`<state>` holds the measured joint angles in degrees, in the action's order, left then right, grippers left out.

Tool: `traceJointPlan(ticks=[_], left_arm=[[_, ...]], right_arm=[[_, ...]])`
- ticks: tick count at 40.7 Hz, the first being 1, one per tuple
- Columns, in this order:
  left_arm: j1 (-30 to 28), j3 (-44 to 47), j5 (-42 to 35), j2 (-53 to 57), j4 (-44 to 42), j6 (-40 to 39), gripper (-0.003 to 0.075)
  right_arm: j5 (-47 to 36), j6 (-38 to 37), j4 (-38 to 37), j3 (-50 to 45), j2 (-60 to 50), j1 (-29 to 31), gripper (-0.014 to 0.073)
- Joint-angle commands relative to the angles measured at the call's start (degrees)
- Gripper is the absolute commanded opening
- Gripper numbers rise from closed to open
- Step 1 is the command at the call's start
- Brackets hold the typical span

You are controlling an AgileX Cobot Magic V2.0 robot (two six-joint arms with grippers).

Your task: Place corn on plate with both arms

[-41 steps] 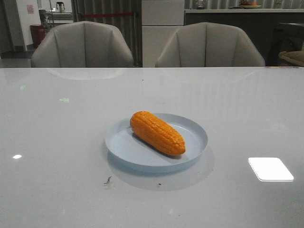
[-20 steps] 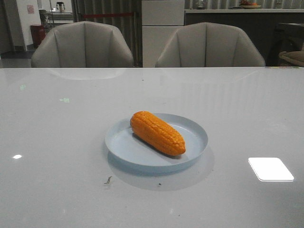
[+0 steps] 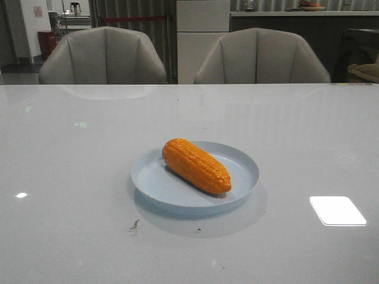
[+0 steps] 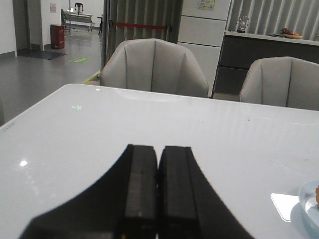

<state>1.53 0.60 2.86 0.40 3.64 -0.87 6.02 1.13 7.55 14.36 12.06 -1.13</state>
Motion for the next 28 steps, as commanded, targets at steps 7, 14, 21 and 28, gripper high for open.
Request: traceJointPlan(ticks=[7, 14, 21, 28], left_arm=[[0.07, 2.14, -4.57, 0.35, 0.55, -0.6, 0.0094], [0.07, 2.14, -4.57, 0.35, 0.55, -0.6, 0.0094], [0.07, 2.14, -4.57, 0.35, 0.55, -0.6, 0.0094], [0.07, 2.14, -4.57, 0.35, 0.55, -0.6, 0.0094]], right_arm=[[-7.67, 0.51, 0.38, -8.64, -12.02, 0.17, 0.0025], [-10.02, 0.39, 0.63, -14.72, -13.95, -0.07, 0.0025], [-7.31, 0.39, 0.9, -14.77, -14.02, -0.59, 0.0025], [-2.07, 0.39, 1.47, -14.77, -14.02, -0.59, 0.0025]])
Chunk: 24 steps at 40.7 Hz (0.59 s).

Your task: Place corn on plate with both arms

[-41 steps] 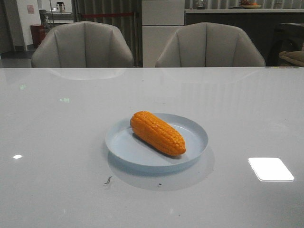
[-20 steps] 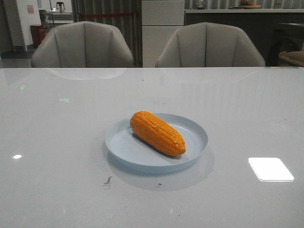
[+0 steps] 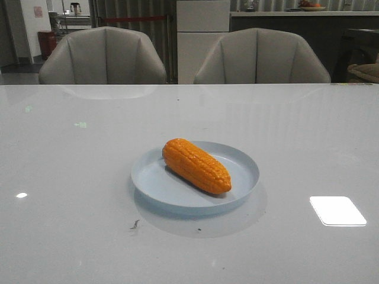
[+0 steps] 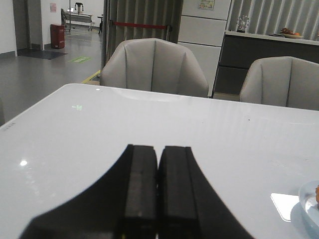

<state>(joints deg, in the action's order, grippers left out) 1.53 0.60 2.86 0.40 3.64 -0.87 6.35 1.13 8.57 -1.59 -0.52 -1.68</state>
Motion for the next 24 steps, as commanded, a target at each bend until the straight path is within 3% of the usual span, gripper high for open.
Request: traceJointPlan(ticks=[1, 24], left_arm=[[0.07, 2.14, -4.57, 0.35, 0.55, -0.6, 0.0094], [0.07, 2.14, -4.57, 0.35, 0.55, -0.6, 0.0094]], right_arm=[[-2.08, 0.39, 0.46, 1.18, -1.44, -0.05, 0.0025], [-0.14, 0.39, 0.46, 1.18, -1.44, -0.05, 0.0025]])
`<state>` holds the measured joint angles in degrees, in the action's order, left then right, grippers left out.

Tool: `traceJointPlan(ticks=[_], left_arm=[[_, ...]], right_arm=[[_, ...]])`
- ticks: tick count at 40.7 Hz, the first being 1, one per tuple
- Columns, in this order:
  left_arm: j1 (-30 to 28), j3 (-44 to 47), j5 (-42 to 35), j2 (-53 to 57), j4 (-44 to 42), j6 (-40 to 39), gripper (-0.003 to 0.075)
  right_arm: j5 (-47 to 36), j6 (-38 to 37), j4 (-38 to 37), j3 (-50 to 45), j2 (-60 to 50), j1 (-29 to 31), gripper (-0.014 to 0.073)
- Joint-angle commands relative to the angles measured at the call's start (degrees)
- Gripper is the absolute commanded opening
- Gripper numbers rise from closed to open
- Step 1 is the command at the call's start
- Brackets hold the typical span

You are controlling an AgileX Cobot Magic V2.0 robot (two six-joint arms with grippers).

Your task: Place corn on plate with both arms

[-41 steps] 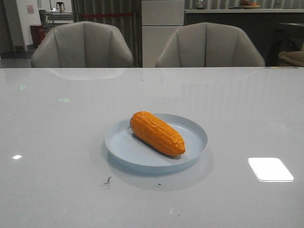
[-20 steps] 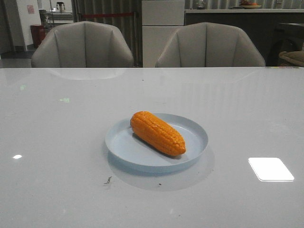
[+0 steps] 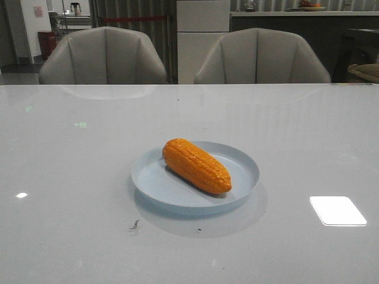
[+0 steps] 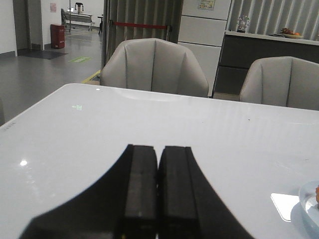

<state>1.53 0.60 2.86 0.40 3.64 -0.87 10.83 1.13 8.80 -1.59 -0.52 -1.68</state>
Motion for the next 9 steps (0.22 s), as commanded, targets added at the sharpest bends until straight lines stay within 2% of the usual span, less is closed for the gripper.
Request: traceJointPlan(ticks=[1, 9], left_arm=[[0.07, 2.14, -4.57, 0.35, 0.55, -0.6, 0.0094], [0.07, 2.14, -4.57, 0.35, 0.55, -0.6, 0.0094]], right_arm=[[-4.61, 0.39, 0.23, 1.18, -1.44, -0.05, 0.0025], [-4.61, 0.39, 0.23, 1.18, -1.44, -0.05, 0.0025]])
